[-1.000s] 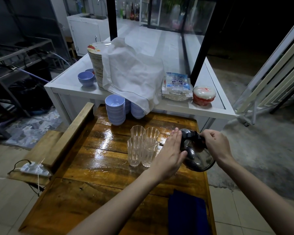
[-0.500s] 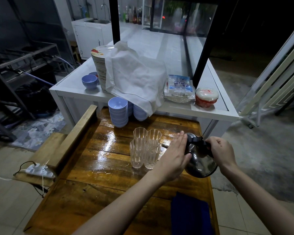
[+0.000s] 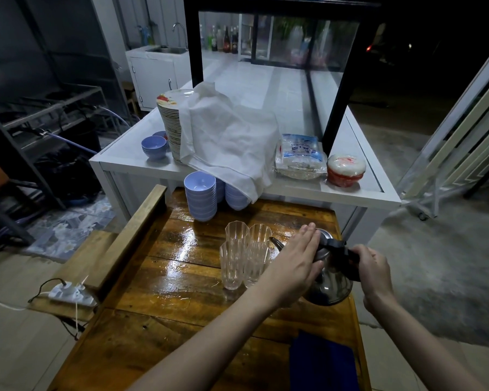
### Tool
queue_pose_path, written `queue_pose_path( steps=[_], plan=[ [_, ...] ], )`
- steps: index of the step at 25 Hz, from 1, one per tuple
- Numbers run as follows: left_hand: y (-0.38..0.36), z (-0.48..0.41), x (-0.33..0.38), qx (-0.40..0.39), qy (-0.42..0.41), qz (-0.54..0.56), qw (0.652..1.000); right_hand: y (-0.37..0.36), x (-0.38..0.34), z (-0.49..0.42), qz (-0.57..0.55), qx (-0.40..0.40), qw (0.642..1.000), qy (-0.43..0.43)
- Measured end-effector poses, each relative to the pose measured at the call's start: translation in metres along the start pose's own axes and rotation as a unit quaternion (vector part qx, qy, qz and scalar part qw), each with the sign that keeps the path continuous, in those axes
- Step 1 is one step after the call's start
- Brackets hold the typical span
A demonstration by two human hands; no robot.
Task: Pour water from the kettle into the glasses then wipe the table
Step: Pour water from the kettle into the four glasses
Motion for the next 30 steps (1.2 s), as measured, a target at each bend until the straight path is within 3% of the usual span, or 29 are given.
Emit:
queue_pose_path(
  steps=[12, 30],
  plan=[
    [0.038, 0.018, -0.024, 0.077, 0.044, 0.056, 0.995, -0.033, -0.070, -0.015, 0.128, -0.022, 0.984, 0.125],
    [0.039, 0.021, -0.043, 0.137, 0.056, 0.112, 0.983, -0.046, -0.102, -0.025, 0.212, -0.048, 0.961, 0.174]
  ],
)
Point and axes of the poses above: each hand's wrist, its own z-axis away from the middle knuckle, its own y-axis out of the back of the hand, x = y × z, the point moved 9 cm from there along -z, towards the middle knuckle, and after that the axes turned 13 degrees about z, right-handed, at the moved point
